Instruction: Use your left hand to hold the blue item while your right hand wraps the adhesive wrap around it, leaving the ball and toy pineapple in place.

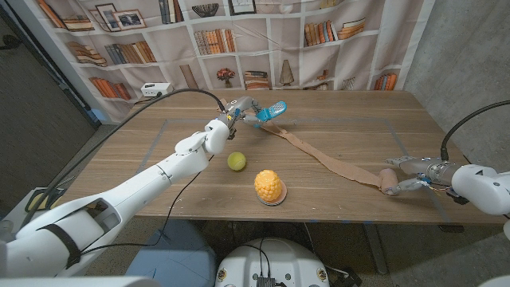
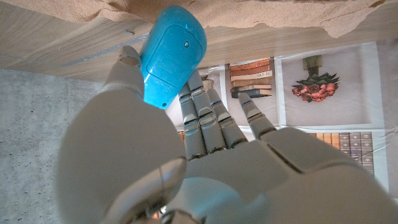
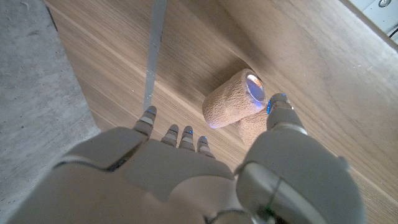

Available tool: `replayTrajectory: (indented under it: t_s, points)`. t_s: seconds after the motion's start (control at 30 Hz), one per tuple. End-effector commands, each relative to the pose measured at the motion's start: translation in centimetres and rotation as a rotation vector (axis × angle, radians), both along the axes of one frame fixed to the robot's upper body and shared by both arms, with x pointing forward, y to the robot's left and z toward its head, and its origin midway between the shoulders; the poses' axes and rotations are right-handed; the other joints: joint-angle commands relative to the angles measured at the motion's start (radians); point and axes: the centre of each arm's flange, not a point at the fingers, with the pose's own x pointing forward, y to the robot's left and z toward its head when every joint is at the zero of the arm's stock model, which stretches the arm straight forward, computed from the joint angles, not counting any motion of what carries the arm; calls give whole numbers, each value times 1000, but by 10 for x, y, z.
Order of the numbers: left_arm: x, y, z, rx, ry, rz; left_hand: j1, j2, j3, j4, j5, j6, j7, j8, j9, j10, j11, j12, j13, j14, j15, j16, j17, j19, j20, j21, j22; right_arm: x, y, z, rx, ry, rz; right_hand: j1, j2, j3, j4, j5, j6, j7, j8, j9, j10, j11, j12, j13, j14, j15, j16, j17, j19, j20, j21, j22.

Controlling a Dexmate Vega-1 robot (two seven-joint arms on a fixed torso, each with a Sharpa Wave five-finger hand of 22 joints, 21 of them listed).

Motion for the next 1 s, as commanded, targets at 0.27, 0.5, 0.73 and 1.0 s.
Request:
replayTrajectory:
  t_s: [0.27,0.5,0.73,1.0]
  points:
    - [1,-1,-1,1,10,-3,161,172,2,6,4,176,-169,130,5,150,-148,7,189,64,-64,-3,5,-4,2,-1,5,11,-4,-3,-20,-7,-20,19,-5,2,2,11,-74,8,9,5,42,-8,23,3,-69,-5,10,4,7,1,7,5]
    - [3,-1,-1,5,13,-7,162,173,2,6,4,176,-169,129,5,150,-148,7,189,63,-64,-4,6,-5,2,-1,5,13,-6,-4,-26,2,-21,23,-5,2,2,13,-75,9,10,4,51,-14,26,4,-68,-6,10,4,9,1,8,5]
    - [4,-2,-2,6,17,-7,162,173,1,6,4,175,-169,129,5,150,-149,6,190,64,-64,-4,7,-5,3,-1,5,14,-8,-6,-32,15,-30,33,-4,5,2,15,-80,7,11,4,82,-19,36,5,-67,-8,12,3,12,2,8,4]
    - [5,-2,-3,5,21,-6,161,173,0,6,4,177,-168,130,5,151,-148,5,190,66,-64,-5,9,-5,2,-1,5,16,-9,-7,-29,27,-26,42,-3,6,3,17,-77,3,14,4,115,-24,46,8,-64,-10,14,3,15,2,8,4]
